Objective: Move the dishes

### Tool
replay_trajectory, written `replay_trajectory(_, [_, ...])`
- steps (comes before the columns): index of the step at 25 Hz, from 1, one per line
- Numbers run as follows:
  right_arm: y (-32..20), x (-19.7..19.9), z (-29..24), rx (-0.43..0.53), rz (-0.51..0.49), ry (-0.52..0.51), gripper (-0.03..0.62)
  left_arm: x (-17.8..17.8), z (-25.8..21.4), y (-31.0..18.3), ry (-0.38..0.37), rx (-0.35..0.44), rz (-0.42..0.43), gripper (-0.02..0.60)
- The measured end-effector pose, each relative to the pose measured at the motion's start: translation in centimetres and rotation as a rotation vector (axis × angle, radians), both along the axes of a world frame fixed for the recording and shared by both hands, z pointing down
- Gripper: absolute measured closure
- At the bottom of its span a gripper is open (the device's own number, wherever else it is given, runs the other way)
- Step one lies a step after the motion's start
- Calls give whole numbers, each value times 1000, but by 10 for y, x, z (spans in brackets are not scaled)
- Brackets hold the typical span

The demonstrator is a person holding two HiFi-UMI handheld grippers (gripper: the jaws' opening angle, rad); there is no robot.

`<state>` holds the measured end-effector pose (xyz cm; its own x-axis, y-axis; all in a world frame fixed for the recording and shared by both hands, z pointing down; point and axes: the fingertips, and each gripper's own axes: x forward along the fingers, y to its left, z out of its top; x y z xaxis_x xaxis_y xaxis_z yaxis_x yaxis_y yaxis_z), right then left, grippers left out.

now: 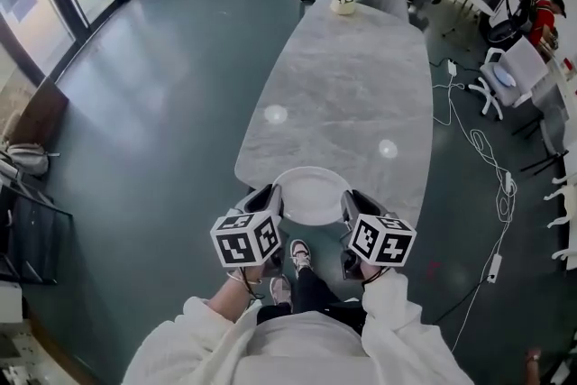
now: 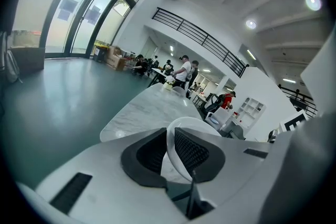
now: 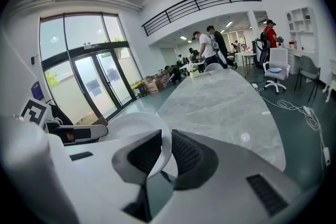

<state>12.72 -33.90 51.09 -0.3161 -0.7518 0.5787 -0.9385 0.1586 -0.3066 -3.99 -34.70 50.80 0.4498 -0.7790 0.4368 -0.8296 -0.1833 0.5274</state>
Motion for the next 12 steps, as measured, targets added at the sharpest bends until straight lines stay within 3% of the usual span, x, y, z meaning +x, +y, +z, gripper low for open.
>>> replay_trajectory(12, [-39, -5, 28, -78, -73, -4, 482, -5, 30, -27, -1, -87, -71, 540])
